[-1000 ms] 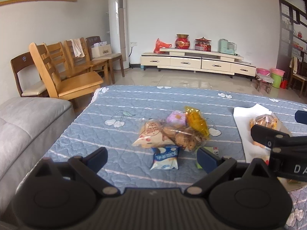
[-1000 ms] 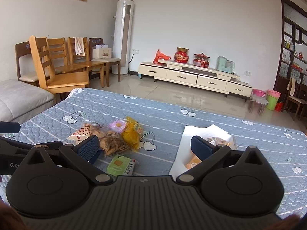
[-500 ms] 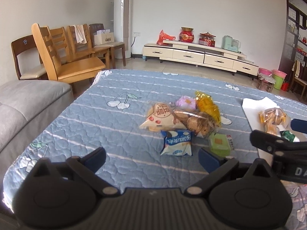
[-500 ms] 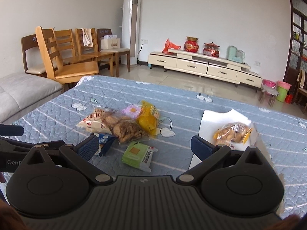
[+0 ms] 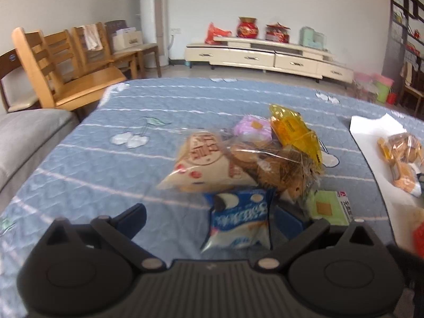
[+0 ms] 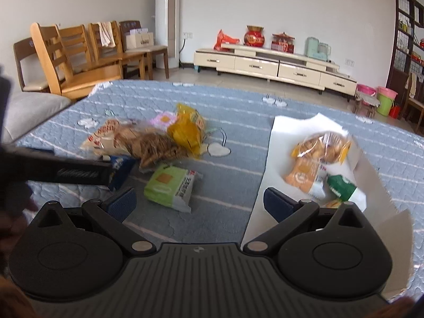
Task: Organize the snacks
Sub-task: 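Grasp the blue-and-white bread packet with the left tool while the right tool approaches the light green box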
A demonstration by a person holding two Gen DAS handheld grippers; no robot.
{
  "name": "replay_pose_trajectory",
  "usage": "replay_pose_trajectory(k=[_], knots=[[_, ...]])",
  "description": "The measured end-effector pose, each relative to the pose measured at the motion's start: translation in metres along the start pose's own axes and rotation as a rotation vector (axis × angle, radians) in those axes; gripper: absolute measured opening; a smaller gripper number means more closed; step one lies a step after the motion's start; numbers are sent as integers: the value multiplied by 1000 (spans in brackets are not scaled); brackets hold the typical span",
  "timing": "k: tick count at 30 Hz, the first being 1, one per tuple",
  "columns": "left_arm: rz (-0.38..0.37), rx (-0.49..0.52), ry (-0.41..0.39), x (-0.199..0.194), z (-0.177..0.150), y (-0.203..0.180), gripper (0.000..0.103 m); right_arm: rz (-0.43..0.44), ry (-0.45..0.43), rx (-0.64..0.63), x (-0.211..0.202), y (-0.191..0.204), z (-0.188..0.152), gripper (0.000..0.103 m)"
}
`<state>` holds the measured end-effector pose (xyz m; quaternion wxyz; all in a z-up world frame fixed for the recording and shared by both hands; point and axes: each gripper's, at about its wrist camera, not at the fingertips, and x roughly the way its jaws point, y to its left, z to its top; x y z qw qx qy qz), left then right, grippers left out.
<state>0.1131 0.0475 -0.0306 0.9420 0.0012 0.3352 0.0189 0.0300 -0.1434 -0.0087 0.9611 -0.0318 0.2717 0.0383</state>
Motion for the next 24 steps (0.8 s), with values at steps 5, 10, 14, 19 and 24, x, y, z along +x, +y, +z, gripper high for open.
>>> replay_pose_trajectory(k=[5,10,14,19,24], knots=[[-41,28,22,22,-4,0,53,4,41,8,26,3,-1,103],[-50,28,7,12,-10,11,47,21,78,24,56,9,5,103],[-21,-20,6,-1,-17,28,47,39,116,71,83,12,9,103],[2,-35,3,-14,-22,39,47,27,122,40,104,23,13,97],[5,-46,-10,-29,-24,36,47,42,122,14,97,24,18,60]])
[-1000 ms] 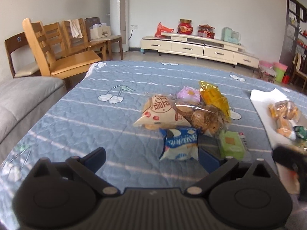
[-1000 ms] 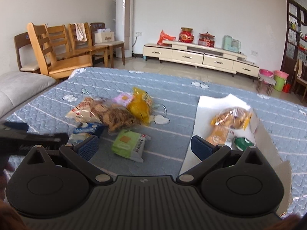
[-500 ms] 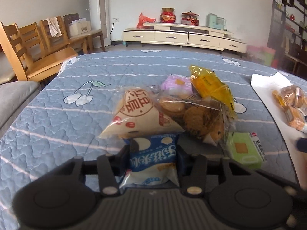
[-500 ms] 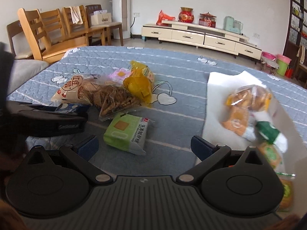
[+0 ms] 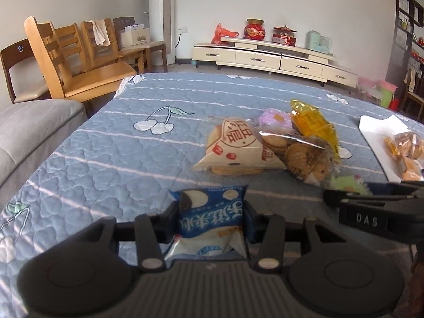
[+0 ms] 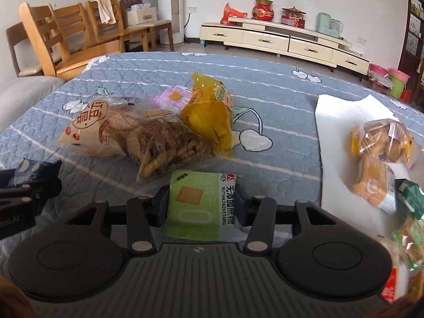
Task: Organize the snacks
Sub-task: 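Grasp the blue-and-white bread packet with the left tool while the right tool approaches the light green box, then grasp the light green cracker box with the right tool, then carry the bread packet and cracker box with both tools over the white box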
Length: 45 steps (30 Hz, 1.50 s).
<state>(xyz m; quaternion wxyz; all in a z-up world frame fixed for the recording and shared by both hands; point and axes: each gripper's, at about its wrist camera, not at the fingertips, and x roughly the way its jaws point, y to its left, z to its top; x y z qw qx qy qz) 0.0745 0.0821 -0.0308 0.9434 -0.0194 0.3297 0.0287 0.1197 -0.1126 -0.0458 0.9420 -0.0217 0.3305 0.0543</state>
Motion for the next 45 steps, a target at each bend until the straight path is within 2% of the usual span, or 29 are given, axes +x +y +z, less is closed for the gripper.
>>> replay_pose_trajectory(k=[11,26,45], knots=[[-16,10,-11,-44,-14,-12,47,38,6,-28,-64,-9,-40,60],[-35,45,-91,-107,-16,-40,47,8,-168,-16,-165,-36,-50,60],[-60,69,-135,-132,-11,-66,47,-31,-240,10,-204,-59,-61,60]])
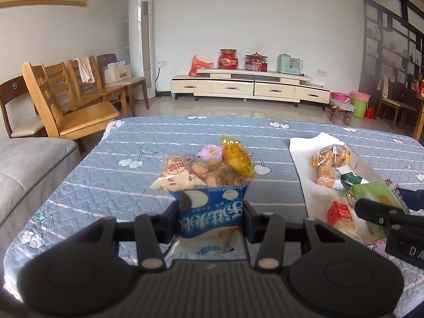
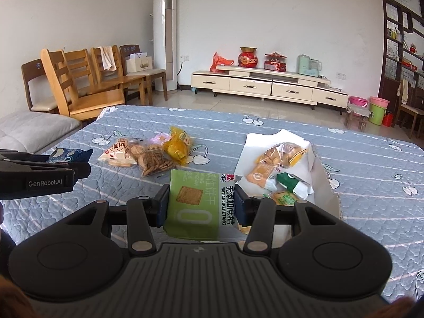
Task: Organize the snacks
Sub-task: 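Carry the bread packet and cracker box with both tools over the white box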
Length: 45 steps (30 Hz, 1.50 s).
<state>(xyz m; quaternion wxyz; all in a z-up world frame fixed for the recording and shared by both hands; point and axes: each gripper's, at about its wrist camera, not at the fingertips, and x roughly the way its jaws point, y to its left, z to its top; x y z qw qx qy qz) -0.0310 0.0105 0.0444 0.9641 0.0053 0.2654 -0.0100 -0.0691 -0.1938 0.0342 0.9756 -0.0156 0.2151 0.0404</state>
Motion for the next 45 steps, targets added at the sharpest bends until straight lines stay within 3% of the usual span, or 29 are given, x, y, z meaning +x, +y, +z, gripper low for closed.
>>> replay_pose_trajectory(k=[22,45], knots=[[-59,35,-39,-2,19,-33,47,-74,-68,28,-12,-21,11,60],[-141,106,-69,8,46,-92,47,-148,-111,85,-24,-57,20,60]])
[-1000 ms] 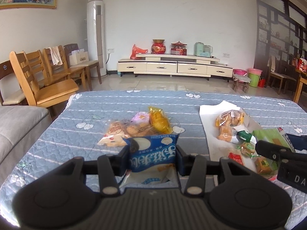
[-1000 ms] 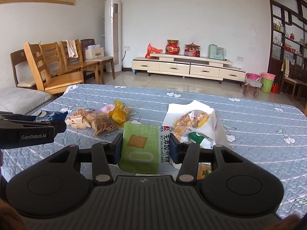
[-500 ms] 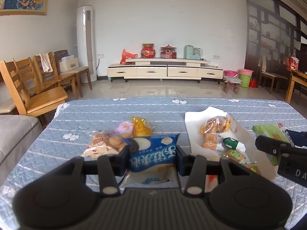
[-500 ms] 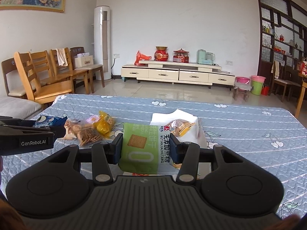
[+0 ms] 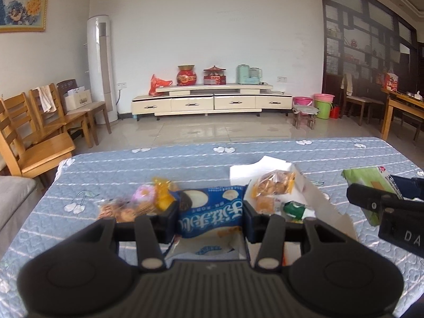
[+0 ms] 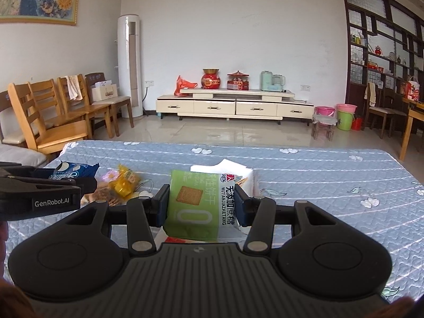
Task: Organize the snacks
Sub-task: 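Carry the bread packet and cracker box with both tools over the white box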
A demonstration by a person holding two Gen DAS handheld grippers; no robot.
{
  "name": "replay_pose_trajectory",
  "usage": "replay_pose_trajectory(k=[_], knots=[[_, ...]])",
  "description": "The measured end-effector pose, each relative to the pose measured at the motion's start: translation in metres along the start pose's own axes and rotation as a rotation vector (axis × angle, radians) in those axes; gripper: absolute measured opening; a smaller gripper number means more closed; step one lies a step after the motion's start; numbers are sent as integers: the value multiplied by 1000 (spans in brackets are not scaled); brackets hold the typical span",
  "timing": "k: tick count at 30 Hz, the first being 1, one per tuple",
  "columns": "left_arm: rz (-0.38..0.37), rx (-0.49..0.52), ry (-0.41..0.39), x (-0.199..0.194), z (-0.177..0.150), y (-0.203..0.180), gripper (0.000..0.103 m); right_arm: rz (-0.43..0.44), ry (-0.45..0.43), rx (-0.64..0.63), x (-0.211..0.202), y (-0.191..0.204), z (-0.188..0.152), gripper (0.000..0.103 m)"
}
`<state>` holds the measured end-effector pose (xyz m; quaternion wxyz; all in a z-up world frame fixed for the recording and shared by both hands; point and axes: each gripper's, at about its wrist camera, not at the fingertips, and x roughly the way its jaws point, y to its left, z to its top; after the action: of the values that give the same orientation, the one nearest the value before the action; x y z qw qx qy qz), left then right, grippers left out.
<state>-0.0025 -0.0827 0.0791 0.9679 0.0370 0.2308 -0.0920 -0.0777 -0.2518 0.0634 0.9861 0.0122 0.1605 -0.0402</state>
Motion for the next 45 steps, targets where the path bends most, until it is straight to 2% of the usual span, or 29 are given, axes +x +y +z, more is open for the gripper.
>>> replay_pose_trajectory(k=[8,22,45], knots=[[-28,24,-9,9,9,-19,47,-28,-9,20,4,-11,2,60],[-48,44,21,36,13,-38,47,-52,1,33,31,-14,9,60],[-78,48,96,86,10,-61,47,-10,113,43,102,-18,13,60]])
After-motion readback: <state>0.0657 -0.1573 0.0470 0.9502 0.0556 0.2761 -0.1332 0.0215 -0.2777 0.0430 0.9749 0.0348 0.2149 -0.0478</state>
